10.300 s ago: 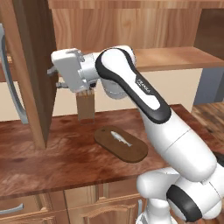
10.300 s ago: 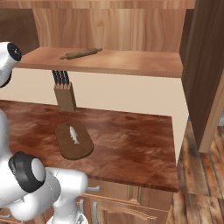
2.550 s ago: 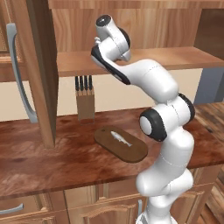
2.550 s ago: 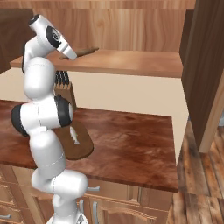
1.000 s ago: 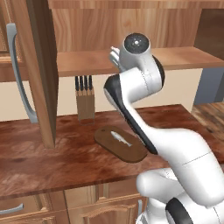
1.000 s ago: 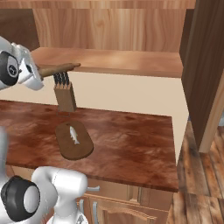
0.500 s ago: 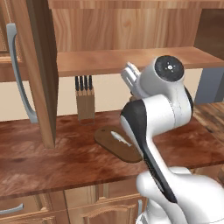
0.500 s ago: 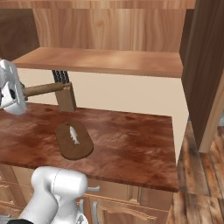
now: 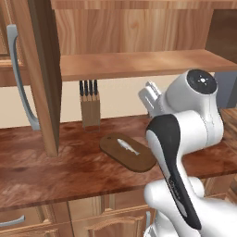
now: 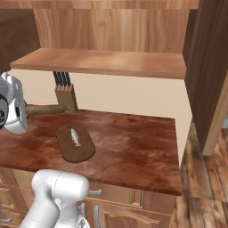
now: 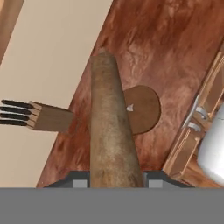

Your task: Open the cabinet, retrieve the rolling pin, and place it next to the meat on the cutting board to prepare for tenderizing.

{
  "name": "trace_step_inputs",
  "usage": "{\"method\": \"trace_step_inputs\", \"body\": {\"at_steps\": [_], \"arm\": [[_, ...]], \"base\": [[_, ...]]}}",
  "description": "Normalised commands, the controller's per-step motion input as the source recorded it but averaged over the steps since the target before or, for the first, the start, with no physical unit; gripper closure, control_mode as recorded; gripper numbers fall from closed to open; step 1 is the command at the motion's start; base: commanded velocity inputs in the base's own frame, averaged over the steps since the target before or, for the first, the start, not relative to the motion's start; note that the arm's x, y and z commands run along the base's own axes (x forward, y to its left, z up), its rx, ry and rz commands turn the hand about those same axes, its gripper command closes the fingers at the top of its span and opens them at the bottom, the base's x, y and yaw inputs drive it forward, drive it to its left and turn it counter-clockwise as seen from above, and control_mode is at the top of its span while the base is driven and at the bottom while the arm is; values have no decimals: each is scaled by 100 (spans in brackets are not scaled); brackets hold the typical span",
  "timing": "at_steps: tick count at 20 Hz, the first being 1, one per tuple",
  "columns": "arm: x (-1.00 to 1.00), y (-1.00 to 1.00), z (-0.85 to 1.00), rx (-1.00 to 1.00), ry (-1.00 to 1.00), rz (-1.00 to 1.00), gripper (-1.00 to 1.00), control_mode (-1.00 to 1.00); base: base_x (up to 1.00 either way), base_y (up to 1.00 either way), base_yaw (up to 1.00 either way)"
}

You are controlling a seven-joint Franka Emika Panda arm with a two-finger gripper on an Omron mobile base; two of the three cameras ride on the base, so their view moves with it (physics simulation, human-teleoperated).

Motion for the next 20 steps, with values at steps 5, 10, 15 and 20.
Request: {"method": "trace_step_inputs", "body": {"at_steps": [5,10,15,20], "arm": [[20,-23,-43,-1,21,15,100,-100],[28,-15,-53,-5,16,20,100,-100],[26,-20,-50,-7,7,19,100,-100],[25,-17,-46,-9,0,23,100,-100]], "base": [[0,0,0],[0,0,0],[0,0,0],[0,0,0]]}}
